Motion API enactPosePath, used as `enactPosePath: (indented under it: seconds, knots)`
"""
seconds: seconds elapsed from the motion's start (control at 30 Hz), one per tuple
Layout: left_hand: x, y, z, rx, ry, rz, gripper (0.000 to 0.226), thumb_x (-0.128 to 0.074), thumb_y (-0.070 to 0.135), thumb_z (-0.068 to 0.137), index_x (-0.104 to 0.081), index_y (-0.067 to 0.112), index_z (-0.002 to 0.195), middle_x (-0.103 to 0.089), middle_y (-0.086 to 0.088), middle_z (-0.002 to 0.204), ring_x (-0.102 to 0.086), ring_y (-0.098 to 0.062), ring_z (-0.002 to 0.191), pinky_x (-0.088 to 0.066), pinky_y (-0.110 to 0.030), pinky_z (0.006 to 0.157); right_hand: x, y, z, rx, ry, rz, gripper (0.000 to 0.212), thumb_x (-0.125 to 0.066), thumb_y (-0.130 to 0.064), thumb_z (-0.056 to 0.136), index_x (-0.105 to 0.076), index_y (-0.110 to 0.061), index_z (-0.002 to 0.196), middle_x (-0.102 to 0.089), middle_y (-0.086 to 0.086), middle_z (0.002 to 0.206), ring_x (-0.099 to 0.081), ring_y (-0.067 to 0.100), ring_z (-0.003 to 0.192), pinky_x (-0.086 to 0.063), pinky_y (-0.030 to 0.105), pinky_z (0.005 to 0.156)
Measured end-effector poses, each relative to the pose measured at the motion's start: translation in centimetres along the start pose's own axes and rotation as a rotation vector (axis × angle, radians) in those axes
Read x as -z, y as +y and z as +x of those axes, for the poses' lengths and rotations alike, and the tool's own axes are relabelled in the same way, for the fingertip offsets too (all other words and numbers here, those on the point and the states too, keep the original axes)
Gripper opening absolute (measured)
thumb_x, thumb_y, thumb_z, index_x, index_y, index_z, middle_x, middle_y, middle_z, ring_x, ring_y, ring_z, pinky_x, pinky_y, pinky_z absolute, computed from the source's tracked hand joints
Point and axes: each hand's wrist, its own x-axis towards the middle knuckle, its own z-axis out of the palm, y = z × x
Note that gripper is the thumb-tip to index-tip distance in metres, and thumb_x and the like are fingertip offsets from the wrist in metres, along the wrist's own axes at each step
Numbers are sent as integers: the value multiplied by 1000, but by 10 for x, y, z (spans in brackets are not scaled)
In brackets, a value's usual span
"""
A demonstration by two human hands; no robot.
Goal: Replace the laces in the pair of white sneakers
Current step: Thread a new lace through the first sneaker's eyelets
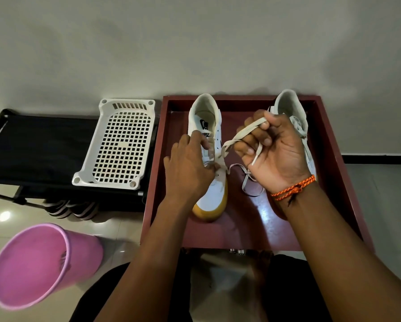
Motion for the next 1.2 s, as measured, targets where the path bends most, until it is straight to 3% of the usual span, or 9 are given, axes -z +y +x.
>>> enactPosePath:
  seconds: [0.1,0.17,0.3,0.37,0.47,0.53,0.83,1.07,1.2]
  knots:
    - [0,3,-1,-142,-58,22,22,-84,27,81,-68,36,93,-56,15,89,-64,-16,88,-55,-46,75,8,-3,7,93,297,-146,27,-53,-21,100,-57,-17,74,-44,-3,61,-32,10,59,-32,25,58]
    - [-1,5,-3,-223,-84,124,18,-81,37,85,-77,38,102,-56,15,90,-65,-17,95,-53,-41,77,17,-3,11,157,521,-606,11,-61,-20,99,-71,-14,96,-67,2,79,-53,11,67,-44,30,63]
    - [-7,5,-4,-256,-68,200,14,-75,39,92,-78,34,104,-70,10,102,-67,-20,101,-53,-42,81,35,10,13,51,649,-1220,46,-72,-21,95,-65,-24,140,-72,-6,108,-68,8,97,-56,37,90]
    - [-8,8,-5,-248,-60,186,10,-72,37,95,-77,30,100,-72,8,98,-69,-20,96,-53,-40,78,36,14,13,55,631,-1269,38,-71,-21,95,-70,-22,133,-72,-4,111,-68,10,100,-53,29,89]
    - [-4,7,-4,-169,-84,47,10,-71,35,96,-78,30,101,-71,12,86,-69,-16,85,-54,-36,69,35,18,15,136,536,-1349,15,-69,-15,95,-81,-21,99,-71,-12,79,-60,-1,67,-45,21,67]
    - [3,1,1,-130,-110,-122,10,-74,29,94,-80,33,100,-70,15,76,-69,-12,74,-56,-37,66,34,22,15,146,415,-1398,25,-64,-9,97,-82,-24,89,-68,-18,67,-58,-1,59,-44,19,63]
    - [26,-6,11,31,-127,-767,16,-68,13,104,-83,7,106,-70,-14,69,-59,-11,54,-49,-23,55,20,26,7,26,51,-1250,17,-67,-6,101,-78,-10,113,-58,-8,57,-48,1,50,-40,16,54]
    - [38,-8,10,108,-98,-985,18,-70,17,102,-83,6,106,-62,-7,69,-49,-14,56,-39,-26,59,24,13,5,-133,89,-1124,7,-77,-1,90,-81,0,96,-56,10,56,-44,19,51,-35,27,55]
    - [49,-16,13,174,-5,-1156,17,-68,20,101,-83,11,105,-60,-3,71,-49,-10,63,-42,-21,59,37,5,0,-240,66,-1487,12,-77,-4,86,-83,-7,75,-66,12,59,-50,20,53,-39,31,58]
